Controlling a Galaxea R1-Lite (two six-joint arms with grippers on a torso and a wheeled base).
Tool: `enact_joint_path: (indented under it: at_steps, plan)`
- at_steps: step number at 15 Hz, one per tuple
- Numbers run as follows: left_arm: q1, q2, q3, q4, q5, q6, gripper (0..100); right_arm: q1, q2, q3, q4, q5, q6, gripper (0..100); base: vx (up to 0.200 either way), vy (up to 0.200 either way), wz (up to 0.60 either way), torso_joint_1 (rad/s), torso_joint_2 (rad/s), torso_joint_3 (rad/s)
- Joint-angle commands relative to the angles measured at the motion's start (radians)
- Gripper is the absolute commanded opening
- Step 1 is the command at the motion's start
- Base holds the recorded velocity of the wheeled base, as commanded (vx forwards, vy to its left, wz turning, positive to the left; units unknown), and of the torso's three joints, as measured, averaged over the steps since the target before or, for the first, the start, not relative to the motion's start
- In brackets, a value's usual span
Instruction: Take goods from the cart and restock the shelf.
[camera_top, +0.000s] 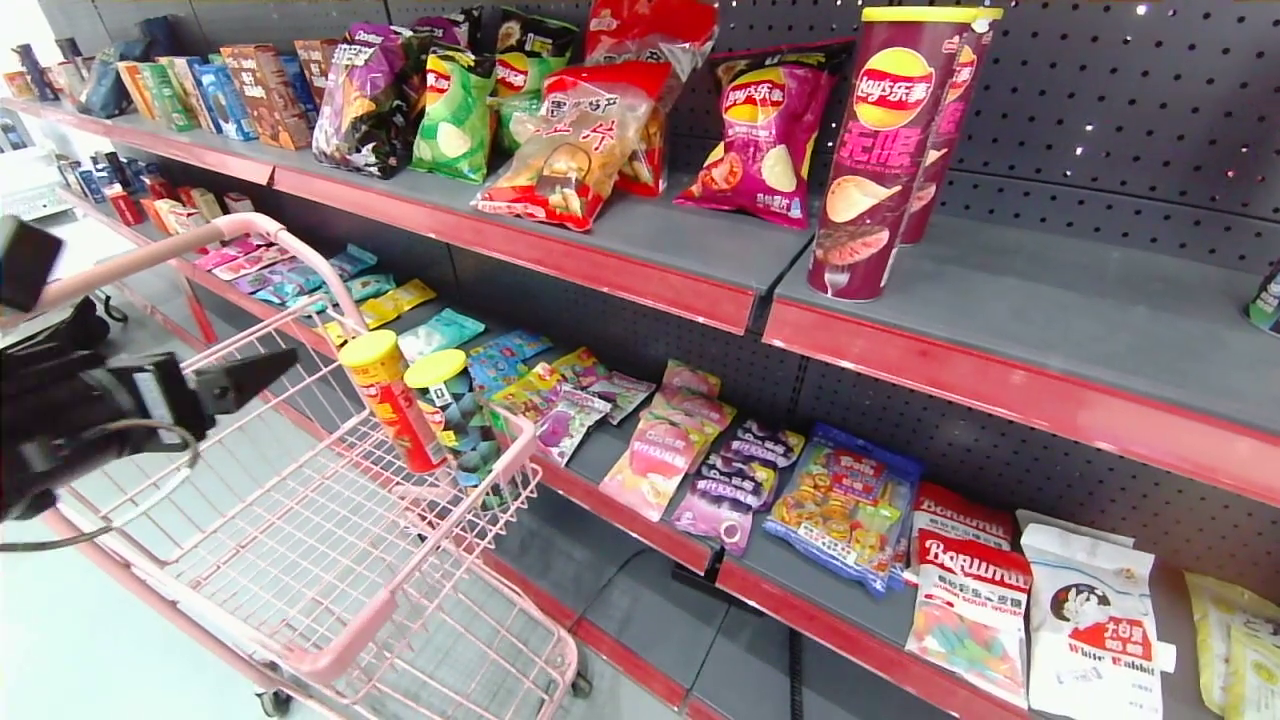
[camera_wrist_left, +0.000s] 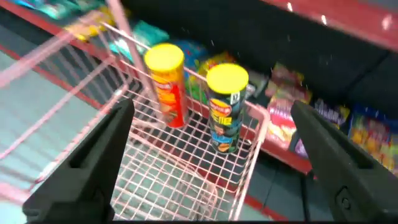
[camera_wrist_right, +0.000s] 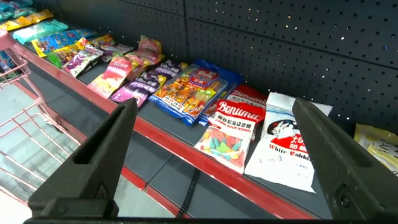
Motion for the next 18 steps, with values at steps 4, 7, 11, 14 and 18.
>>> enact_joint_path:
  at_steps: [4, 7, 11, 14, 18]
  plan:
    - [-0.019, 0.514, -0.031, -0.267, -0.064, 0.036, 100, 0.0, 0.001, 0.0, 0.0, 0.0, -0.002, 100, 0.0, 0.0, 0.0, 0.0, 0.0, 0.0]
    - [-0.056, 0.633, -0.031, -0.368, -0.079, 0.043, 100, 0.0, 0.001, 0.0, 0.0, 0.0, -0.002, 100, 0.0, 0.0, 0.0, 0.0, 0.0, 0.0]
    - [-0.053, 0.747, -0.06, -0.488, -0.098, 0.065, 100, 0.0, 0.001, 0.0, 0.0, 0.0, -0.002, 100, 0.0, 0.0, 0.0, 0.0, 0.0, 0.0]
    - [-0.056, 0.815, -0.104, -0.54, -0.107, 0.065, 100, 0.0, 0.001, 0.0, 0.0, 0.002, -0.002, 100, 0.0, 0.0, 0.0, 0.0, 0.0, 0.0]
    - [-0.068, 0.847, -0.169, -0.539, -0.135, 0.065, 100, 0.0, 0.001, 0.0, 0.0, 0.002, -0.002, 100, 0.0, 0.0, 0.0, 0.0, 0.0, 0.0]
